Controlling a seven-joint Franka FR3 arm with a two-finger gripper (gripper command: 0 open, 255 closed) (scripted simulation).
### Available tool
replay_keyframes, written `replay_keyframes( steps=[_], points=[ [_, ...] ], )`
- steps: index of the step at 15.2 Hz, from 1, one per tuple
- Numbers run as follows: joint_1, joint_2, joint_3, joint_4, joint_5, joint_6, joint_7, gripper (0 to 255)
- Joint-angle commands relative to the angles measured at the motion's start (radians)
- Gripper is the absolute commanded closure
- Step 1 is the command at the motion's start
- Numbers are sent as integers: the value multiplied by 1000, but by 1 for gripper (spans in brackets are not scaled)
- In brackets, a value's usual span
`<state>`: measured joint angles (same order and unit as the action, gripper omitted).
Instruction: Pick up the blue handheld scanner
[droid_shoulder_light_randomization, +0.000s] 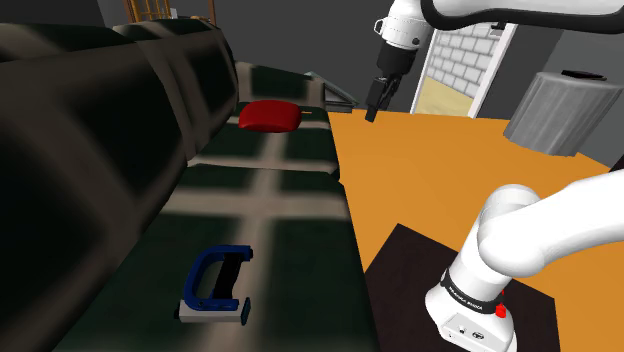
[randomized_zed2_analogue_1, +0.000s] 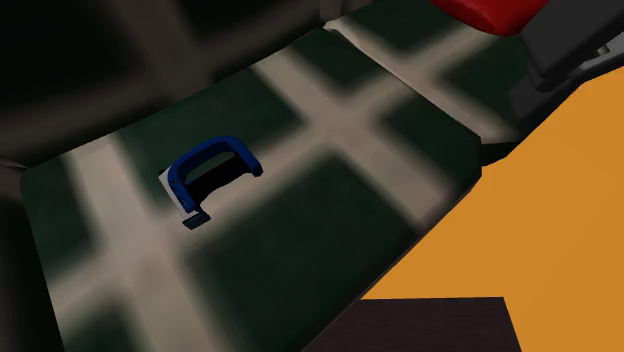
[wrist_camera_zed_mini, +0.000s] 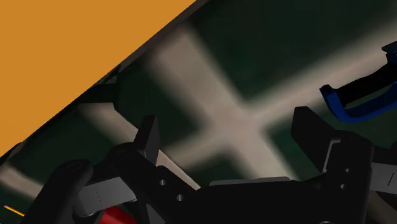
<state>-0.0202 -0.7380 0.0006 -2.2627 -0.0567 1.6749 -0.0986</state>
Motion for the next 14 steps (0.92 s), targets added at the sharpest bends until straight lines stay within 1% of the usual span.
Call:
replay_keyframes(
  steps=[1,8,14],
  points=[
    [0,0,0,0,0,0,0,0],
    [1,2,152,-134,86,105,270,0],
    [3,77,292,-187,160,213,504,0]
  ],
)
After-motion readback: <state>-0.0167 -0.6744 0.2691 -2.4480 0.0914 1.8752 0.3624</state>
